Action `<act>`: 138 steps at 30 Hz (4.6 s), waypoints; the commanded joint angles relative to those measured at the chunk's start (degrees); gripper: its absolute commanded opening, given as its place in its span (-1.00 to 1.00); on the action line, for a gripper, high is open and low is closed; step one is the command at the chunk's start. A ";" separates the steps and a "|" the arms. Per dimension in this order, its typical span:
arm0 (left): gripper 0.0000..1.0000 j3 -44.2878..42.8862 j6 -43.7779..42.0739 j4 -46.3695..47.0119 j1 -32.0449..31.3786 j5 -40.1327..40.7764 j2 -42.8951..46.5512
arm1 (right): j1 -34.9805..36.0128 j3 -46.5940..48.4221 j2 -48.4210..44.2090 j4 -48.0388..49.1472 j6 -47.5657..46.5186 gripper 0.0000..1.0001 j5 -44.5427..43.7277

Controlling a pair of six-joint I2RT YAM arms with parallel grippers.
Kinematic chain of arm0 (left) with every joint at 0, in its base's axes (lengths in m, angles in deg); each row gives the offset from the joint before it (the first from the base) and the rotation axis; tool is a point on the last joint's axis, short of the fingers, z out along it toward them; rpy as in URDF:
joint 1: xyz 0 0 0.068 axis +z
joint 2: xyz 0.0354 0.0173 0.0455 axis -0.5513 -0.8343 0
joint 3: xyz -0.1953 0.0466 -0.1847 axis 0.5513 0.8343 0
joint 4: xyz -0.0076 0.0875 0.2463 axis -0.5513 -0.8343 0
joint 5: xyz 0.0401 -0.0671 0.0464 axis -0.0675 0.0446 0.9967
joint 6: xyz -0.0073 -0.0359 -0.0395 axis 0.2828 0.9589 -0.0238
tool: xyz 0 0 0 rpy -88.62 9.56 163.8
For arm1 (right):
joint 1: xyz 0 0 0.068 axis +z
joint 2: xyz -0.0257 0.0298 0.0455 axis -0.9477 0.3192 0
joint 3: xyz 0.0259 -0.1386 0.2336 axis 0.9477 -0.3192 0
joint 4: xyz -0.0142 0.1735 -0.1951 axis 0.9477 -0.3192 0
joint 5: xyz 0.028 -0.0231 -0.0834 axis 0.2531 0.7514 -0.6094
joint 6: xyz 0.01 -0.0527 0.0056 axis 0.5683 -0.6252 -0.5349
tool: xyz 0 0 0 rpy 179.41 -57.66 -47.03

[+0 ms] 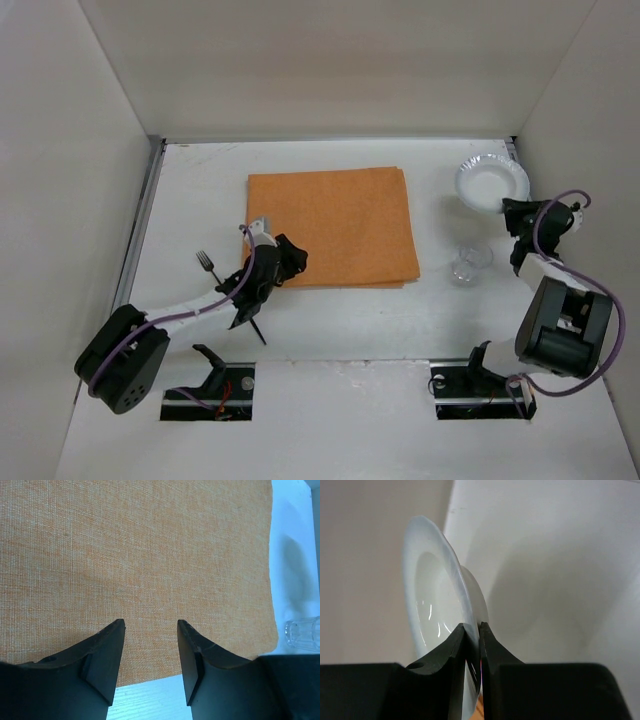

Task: Set the dinner table for one person

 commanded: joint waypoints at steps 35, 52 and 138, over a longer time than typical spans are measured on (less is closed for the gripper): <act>-0.15 4.15 0.82 0.58 8.11 1.76 8.48 | 56.65 17.63 21.69 9.17 5.98 -0.86 -5.23; -0.15 4.07 0.91 0.05 7.15 2.20 9.44 | 58.24 10.17 19.41 8.56 7.48 -0.50 -9.09; -0.14 0.72 2.66 -42.93 3.89 11.34 21.58 | 54.36 -6.82 -40.28 -49.80 -9.39 0.05 -30.09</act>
